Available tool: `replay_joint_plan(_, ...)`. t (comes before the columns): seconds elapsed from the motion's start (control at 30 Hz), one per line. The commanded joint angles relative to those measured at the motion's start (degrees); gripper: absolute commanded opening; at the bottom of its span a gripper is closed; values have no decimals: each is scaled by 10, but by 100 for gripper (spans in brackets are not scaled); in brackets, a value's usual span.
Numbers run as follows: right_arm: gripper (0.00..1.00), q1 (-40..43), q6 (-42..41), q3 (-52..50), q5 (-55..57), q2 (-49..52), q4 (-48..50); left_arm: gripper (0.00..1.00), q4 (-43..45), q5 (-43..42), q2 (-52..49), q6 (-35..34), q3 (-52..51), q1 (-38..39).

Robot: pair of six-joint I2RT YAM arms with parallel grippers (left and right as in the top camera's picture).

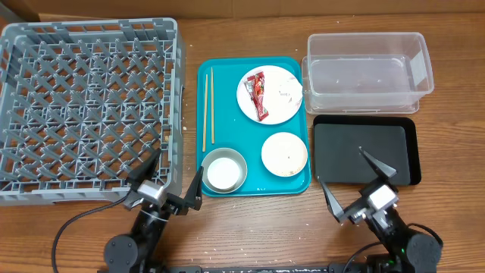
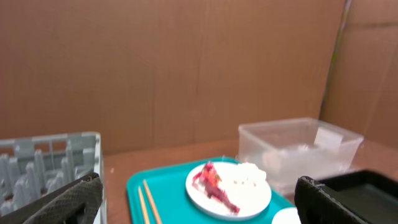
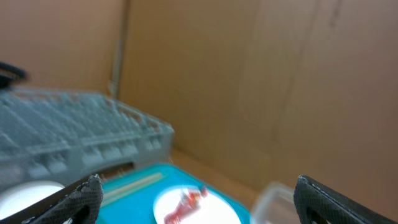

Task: Sort waste into correct bins and load items into the dishwasher
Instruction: 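Reach the right gripper to the white plate and grasp the red wrapper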

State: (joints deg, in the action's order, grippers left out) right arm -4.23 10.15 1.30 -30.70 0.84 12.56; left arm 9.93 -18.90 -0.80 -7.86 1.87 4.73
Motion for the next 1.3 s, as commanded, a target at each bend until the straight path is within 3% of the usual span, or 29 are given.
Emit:
replay_joint_plan(0.0, 100, -2, -104, 67, -39, -2, 5, 100, -74, -5, -19, -36, 123, -3)
replay_joint_plan(0.17, 100, -2, -120, 230, -31, 70, -178, 100, -224, -12, -160, -37, 323, -3)
replay_joint_plan(0.43, 100, -2, -119, 565, -31, 362, -543, 100, -593, -27, -462, -12, 673, -3)
replay_joint_plan(0.53, 100, -2, -119, 677, -40, 467, -644, 100, -686, -19, -545, 19, 767, -3)
replay_joint_plan(0.63, 100, -2, -153, 741, -77, 545, -701, 100, -743, -49, -597, 4, 819, -3)
replay_joint_plan(0.77, 100, -8, -177, 755, -108, 637, -668, 100, -775, -124, -641, 1, 831, -3)
replay_joint_plan(0.93, 100, -76, -207, 786, 64, 760, -706, 100, -787, -127, -666, 1, 831, -3)
replay_joint_plan(1.03, 99, -135, -209, 853, 203, 846, -769, 100, -780, -102, -671, 11, 831, -3)
replay_joint_plan(1.1, 100, -171, -208, 910, 230, 911, -792, 100, -775, -76, -673, 10, 831, -3)
replay_joint_plan(1.27, 100, -200, -207, 961, 247, 1022, -692, 100, -775, -53, -675, 10, 830, -2)
